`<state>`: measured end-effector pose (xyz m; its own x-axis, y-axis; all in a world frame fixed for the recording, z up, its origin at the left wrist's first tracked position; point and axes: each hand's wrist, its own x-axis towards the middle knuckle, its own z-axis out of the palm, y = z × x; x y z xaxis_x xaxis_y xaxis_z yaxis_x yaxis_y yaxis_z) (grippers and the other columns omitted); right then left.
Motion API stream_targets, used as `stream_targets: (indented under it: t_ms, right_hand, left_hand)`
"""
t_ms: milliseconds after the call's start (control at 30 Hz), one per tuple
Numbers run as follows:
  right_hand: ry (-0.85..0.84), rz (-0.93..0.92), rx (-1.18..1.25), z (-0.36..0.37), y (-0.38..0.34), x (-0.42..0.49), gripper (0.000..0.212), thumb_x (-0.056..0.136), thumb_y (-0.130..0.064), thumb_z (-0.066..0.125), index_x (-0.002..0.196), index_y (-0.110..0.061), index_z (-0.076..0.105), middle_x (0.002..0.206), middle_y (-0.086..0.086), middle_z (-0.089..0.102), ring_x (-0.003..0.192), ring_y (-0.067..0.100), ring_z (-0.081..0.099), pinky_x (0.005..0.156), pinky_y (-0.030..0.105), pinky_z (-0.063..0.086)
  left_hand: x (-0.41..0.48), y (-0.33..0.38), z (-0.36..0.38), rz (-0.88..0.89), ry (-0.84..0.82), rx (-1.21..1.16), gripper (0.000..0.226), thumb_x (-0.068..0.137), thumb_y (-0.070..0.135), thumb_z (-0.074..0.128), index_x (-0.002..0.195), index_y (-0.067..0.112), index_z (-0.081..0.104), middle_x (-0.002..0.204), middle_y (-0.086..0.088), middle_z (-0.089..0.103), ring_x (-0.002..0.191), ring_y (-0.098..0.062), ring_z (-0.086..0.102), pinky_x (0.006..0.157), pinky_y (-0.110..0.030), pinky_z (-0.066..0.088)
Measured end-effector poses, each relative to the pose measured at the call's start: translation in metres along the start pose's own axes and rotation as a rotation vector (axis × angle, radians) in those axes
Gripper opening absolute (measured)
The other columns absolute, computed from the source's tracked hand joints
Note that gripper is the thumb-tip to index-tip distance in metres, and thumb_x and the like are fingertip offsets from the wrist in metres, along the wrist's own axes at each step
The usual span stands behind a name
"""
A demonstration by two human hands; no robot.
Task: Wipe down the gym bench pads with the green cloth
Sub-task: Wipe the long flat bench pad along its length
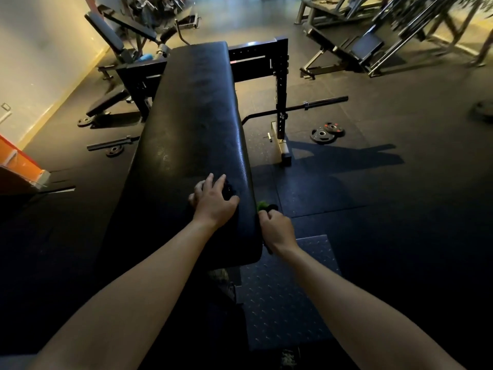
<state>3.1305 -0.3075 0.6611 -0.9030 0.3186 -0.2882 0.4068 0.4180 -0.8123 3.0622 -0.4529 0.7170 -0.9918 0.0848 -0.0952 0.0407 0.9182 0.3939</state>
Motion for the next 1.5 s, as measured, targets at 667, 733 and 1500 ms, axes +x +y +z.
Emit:
stream_targets:
  t_ms: [667, 733, 1500]
  right_hand:
    - [0.209, -0.363, -0.308, 0.012, -0.044, -0.006, 0.040, 0.094, -0.008, 0.052, 0.133, -0.012, 0.057, 0.124, 0.016, 0.048, 0.113, 0.034, 0.041, 0.091, 0.029, 0.032]
    - [0.236, -0.285, -0.329, 0.011, -0.057, 0.021, 0.045, 0.096, -0.008, 0.048, 0.140, -0.013, 0.051, 0.131, 0.017, 0.045, 0.115, 0.037, 0.040, 0.096, 0.032, 0.030]
    - [0.126, -0.623, -0.479, 0.036, -0.081, 0.058, 0.027, 0.095, -0.011, 0.058, 0.119, -0.015, 0.068, 0.116, 0.014, 0.056, 0.109, 0.035, 0.050, 0.088, 0.041, 0.048]
  left_hand:
    - [-0.058, -0.080, -0.021, 0.044, 0.007, 0.130, 0.087, 0.086, 0.075, 0.049, 0.155, 0.027, 0.025, 0.158, -0.001, 0.015, 0.144, -0.026, 0.010, 0.118, -0.045, 0.012]
    - [-0.051, -0.088, -0.020, 0.014, -0.008, 0.118, 0.094, 0.082, 0.082, 0.045, 0.156, 0.029, 0.020, 0.158, -0.002, 0.008, 0.145, -0.027, 0.005, 0.120, -0.049, 0.008]
    - [-0.046, -0.095, -0.010, -0.004, 0.048, 0.089, 0.110, 0.078, 0.087, 0.044, 0.159, 0.020, 0.011, 0.162, -0.001, 0.006, 0.147, -0.023, 0.002, 0.120, -0.050, 0.002]
